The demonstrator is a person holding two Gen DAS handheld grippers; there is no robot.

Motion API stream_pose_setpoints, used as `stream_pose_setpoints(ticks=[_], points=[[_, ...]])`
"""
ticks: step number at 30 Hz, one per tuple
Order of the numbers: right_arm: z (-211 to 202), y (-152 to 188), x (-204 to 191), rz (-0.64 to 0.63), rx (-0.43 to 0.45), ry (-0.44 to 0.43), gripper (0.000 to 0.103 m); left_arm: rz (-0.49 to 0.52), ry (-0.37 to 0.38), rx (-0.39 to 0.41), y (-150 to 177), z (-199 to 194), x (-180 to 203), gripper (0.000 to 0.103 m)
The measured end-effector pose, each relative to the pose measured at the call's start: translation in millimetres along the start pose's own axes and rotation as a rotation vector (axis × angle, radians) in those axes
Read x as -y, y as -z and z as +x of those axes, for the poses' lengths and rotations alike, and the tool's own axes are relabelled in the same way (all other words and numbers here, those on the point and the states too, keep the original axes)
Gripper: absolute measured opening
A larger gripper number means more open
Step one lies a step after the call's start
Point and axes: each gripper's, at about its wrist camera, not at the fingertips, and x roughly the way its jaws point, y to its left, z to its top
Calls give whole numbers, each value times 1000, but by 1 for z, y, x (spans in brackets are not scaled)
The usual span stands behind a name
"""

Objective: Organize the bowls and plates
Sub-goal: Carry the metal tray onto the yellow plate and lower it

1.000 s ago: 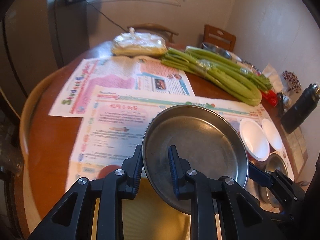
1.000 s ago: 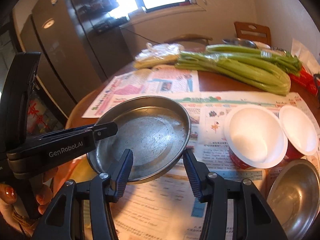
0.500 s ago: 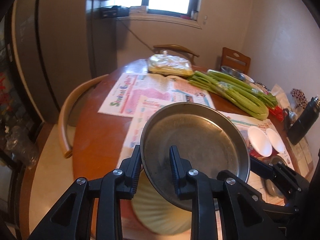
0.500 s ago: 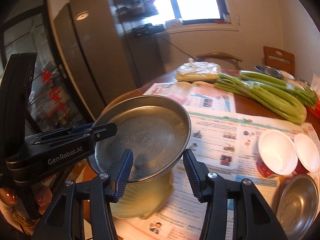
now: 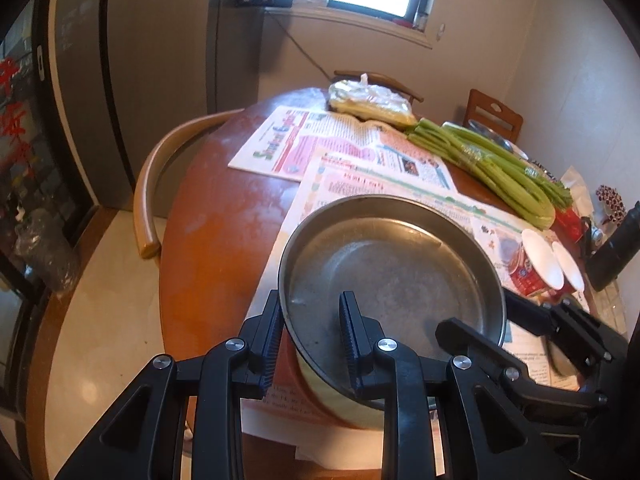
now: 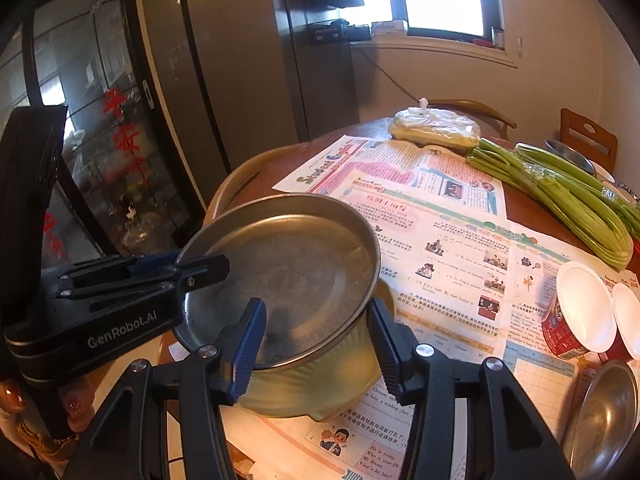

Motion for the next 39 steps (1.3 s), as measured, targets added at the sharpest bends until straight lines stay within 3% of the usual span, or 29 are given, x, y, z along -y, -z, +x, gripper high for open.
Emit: stream_pose_setpoints(ticks=[24,39], points=[[39,18,-2,-78,-112,45,52,7,-13,-87,30,31,-3,27],[34,20,-6,-104,-93,101,52,15,1,-82,35,26,-5,30]])
